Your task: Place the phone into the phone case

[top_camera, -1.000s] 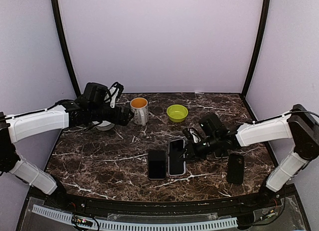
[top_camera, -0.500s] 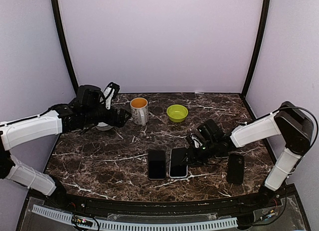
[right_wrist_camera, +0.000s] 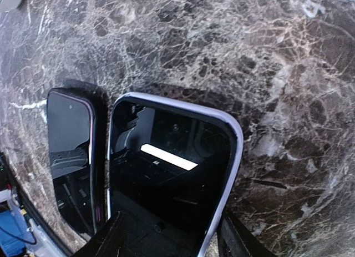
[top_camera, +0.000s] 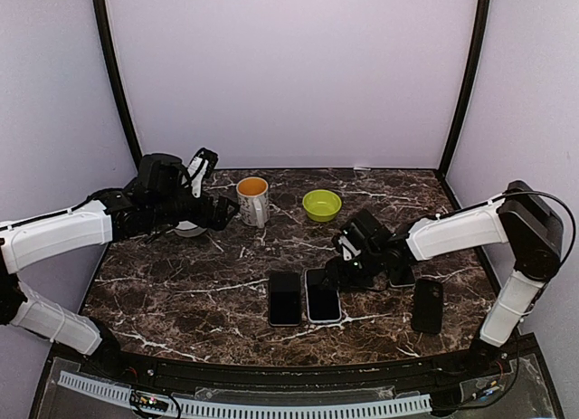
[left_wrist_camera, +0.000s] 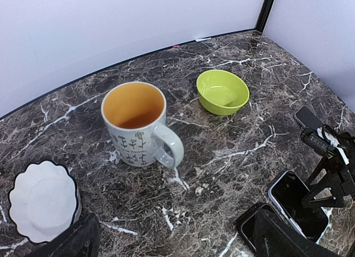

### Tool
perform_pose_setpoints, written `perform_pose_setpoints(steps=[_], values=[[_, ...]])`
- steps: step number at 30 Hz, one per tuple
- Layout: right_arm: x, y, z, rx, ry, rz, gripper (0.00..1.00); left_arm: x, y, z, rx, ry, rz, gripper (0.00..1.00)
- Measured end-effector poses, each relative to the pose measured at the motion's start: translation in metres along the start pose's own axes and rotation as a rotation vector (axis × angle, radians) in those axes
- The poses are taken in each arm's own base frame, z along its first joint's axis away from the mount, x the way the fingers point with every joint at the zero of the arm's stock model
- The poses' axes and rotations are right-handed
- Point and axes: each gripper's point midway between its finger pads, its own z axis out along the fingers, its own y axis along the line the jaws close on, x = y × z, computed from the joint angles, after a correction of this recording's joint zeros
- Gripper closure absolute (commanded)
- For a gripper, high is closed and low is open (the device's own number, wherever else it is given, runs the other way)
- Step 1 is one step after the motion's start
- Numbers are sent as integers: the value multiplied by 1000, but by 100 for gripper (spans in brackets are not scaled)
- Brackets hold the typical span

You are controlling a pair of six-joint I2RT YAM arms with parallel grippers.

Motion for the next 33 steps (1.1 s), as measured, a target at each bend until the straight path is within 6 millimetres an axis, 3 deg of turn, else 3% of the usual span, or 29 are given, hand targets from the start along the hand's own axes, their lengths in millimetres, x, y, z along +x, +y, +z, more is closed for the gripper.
perform_pose_setpoints(steps=[8, 22, 26, 29, 33], values=[[4, -1, 1, 87, -33, -15, 50, 0, -1, 0, 3, 0, 5, 1], [31, 6, -3, 123, -5, -19, 49, -2, -1, -1, 7, -7, 6, 1], [35, 4, -6, 138, 10, -26, 35, -2, -1, -1, 7, -7, 6, 1], [33, -5, -14, 192, 12, -40, 3, -2, -1, -1, 7, -7, 6, 1], [6, -35, -50, 316, -60, -26, 2, -2, -1, -1, 8, -7, 9, 1]])
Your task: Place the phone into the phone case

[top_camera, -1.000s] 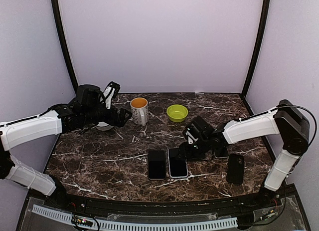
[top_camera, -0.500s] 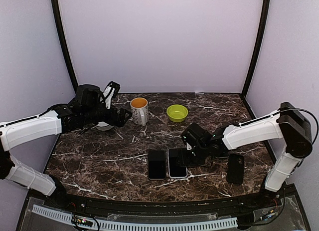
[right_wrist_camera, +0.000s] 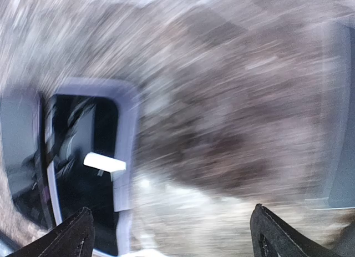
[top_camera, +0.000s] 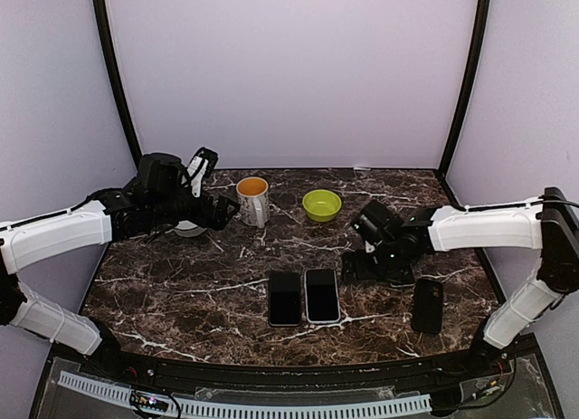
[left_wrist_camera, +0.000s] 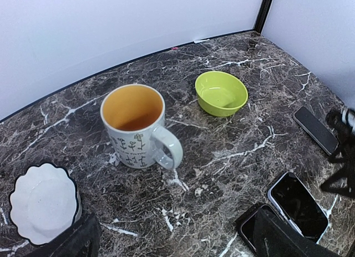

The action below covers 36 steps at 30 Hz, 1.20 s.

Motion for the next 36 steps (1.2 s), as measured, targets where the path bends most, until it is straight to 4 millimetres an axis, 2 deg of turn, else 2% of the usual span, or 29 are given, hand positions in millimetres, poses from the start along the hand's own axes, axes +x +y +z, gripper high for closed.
perform_pose_setpoints(steps=[2, 4, 6, 8, 11, 13, 16, 17, 20, 21, 26, 30, 32, 36], values=[[-20, -31, -15, 63, -50, 56, 2, 0, 0, 0, 0, 0, 2, 1], [-38, -70, -33, 152, -112, 133, 2, 0, 0, 0, 1, -1, 3, 1], [-44, -101, -46, 228, -148, 185, 7, -1, 0, -1, 1, -4, 3, 1], [-32, -123, -49, 281, -135, 207, 17, -2, 0, -2, 1, -7, 3, 1], [0, -140, -36, 319, -50, 206, 37, -2, 0, -4, 1, -11, 3, 1], [23, -146, -24, 324, 19, 205, 50, -2, -1, -4, 9, -10, 3, 1], [51, -154, -14, 332, 96, 225, 60, -1, -4, -4, 22, -8, 3, 1], [55, -155, -13, 334, 107, 226, 66, -1, -4, -4, 24, -7, 3, 1], [57, -156, -12, 338, 112, 233, 95, 0, -5, -4, 30, -6, 3, 1], [57, -155, -12, 331, 109, 236, 100, 0, -5, -3, 32, -6, 3, 1], [55, -151, -14, 301, 87, 252, 100, 0, -6, -3, 35, -5, 3, 1], [53, -162, -32, 362, 63, 259, 100, 1, -6, -3, 39, -4, 3, 1], [41, -165, -50, 388, 10, 264, 100, 1, -7, -3, 41, -4, 3, 1], [-5, -157, -90, 383, -158, 276, 100, 1, -7, -3, 43, -4, 3, 1]])
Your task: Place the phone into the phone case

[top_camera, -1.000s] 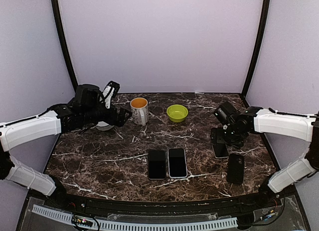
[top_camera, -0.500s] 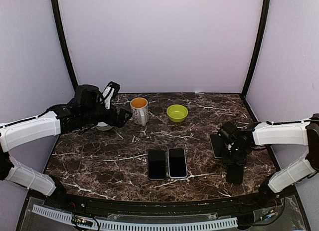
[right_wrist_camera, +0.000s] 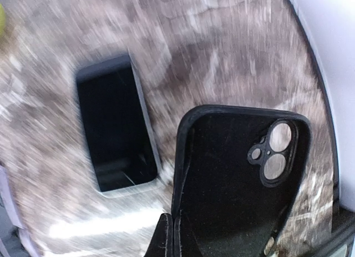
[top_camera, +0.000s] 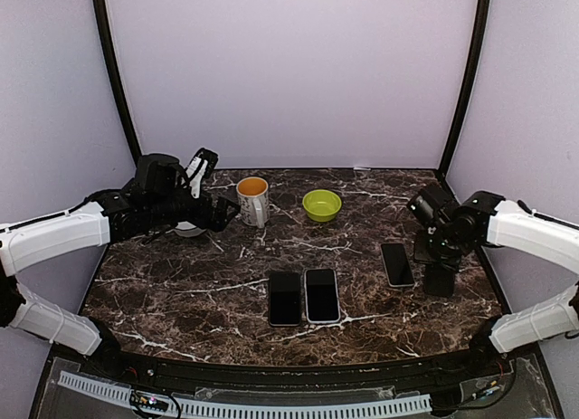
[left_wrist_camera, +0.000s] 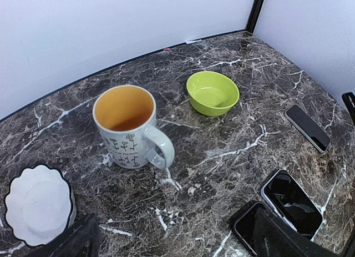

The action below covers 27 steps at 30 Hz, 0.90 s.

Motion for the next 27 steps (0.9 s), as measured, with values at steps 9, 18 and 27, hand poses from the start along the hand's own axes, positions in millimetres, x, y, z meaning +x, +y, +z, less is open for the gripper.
perform_pose_setpoints(steps=[9, 18, 27], values=[[5, 111, -8, -222, 0, -153, 100, 0, 0, 0, 1, 0, 0, 1], [62, 157, 17, -309, 158, -217, 100, 0, 0, 0, 2, 0, 0, 1], [79, 175, 40, -280, 199, -264, 100, 0, 0, 0, 2, 0, 1, 1]])
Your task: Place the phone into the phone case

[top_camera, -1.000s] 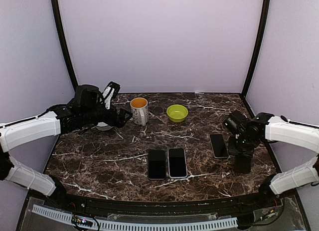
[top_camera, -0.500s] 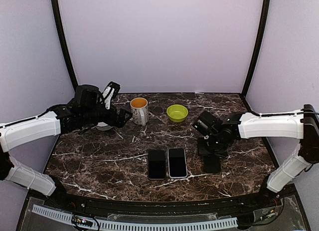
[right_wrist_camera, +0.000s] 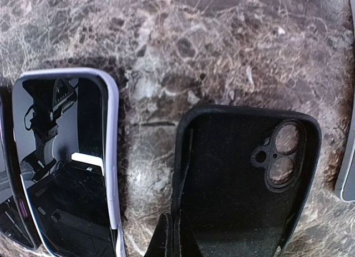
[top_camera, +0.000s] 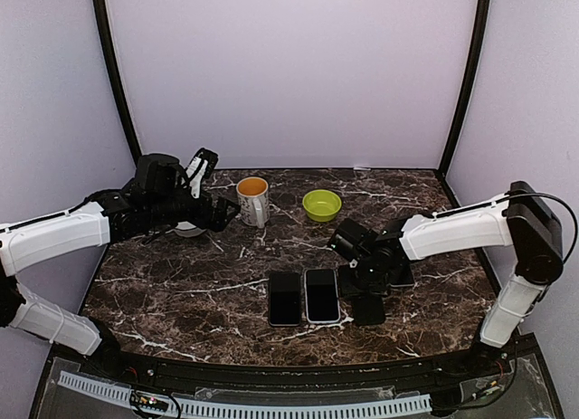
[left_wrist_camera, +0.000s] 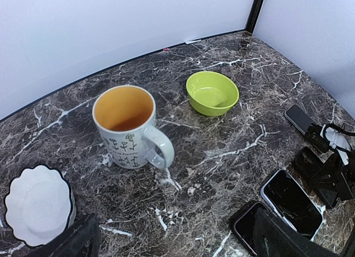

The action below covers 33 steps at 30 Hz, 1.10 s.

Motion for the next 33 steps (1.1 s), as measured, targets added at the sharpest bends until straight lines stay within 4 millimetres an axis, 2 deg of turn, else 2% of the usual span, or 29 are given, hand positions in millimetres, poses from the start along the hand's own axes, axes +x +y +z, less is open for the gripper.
perform_pose_setpoints(steps=[7, 13, 14, 17, 18, 19, 23, 27, 30, 33], values=[[-12, 9, 6, 4, -19, -21, 100, 0, 0, 0, 0, 0, 0, 1], [-14, 8, 8, 9, -17, -23, 99, 0, 0, 0, 0, -2, 4, 1], [-15, 7, 8, 9, -17, -22, 84, -1, 0, 0, 0, -2, 5, 1], [-17, 6, 8, 8, -18, -16, 27, -1, 0, -1, 1, -3, 5, 1], [-18, 7, 8, 1, -17, -14, 13, -1, 0, -1, 1, -4, 5, 1], [-18, 6, 8, -3, -17, -13, 3, -1, 0, -1, 1, -5, 6, 1], [-28, 3, -2, -29, -35, -10, 2, -2, 0, -1, 2, -6, 7, 1], [-55, -12, -36, -38, -128, 10, 2, -2, 0, -1, 2, -7, 8, 1], [-88, -47, -65, -7, -225, 75, 2, -2, -1, -1, 4, -6, 8, 1], [-109, -91, -74, 50, -266, 147, 1, -2, -1, -1, 6, -6, 9, 1]])
